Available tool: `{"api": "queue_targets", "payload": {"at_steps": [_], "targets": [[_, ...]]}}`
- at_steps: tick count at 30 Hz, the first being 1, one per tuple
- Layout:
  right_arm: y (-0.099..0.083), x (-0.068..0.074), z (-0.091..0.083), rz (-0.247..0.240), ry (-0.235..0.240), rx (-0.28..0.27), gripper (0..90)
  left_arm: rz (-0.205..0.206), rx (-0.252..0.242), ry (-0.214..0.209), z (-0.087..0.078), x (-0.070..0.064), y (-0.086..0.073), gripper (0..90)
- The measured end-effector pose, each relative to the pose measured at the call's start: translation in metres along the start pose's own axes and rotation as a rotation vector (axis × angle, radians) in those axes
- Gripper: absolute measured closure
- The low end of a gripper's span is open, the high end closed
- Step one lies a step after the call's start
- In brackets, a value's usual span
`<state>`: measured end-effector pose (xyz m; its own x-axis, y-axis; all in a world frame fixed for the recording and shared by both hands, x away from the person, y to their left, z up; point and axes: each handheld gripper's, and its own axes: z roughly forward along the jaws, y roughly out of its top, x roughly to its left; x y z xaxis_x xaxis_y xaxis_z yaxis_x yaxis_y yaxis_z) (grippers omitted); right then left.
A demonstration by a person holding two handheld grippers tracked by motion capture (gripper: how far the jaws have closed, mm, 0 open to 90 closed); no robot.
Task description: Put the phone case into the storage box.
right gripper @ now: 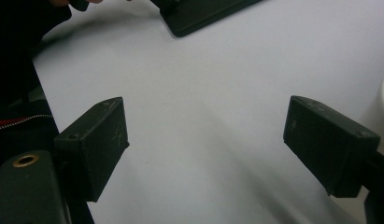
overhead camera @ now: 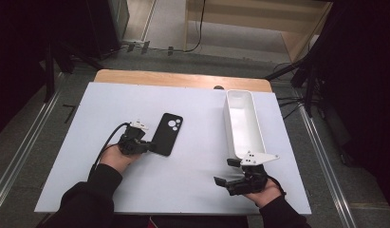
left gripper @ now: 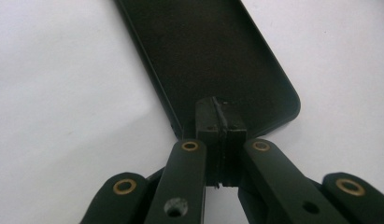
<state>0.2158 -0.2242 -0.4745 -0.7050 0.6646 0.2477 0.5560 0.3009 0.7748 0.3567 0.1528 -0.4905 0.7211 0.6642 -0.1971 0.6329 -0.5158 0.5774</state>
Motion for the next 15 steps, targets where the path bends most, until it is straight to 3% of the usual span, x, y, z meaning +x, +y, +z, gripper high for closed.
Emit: {"api": "queue_targets", "payload": {"at_steps": [7,15], "targets": [[0.0,0.0,0.0,-0.003,0.001,0.0,12.3,-0.025,0.002,0.011,-0.007,0.012,-0.003,89.1],[0.0,0.0,0.0,-0.003,0.001,-0.001,12.3,-0.047,-0.013,0.06,-0.015,0.027,-0.007,89.1]]}}
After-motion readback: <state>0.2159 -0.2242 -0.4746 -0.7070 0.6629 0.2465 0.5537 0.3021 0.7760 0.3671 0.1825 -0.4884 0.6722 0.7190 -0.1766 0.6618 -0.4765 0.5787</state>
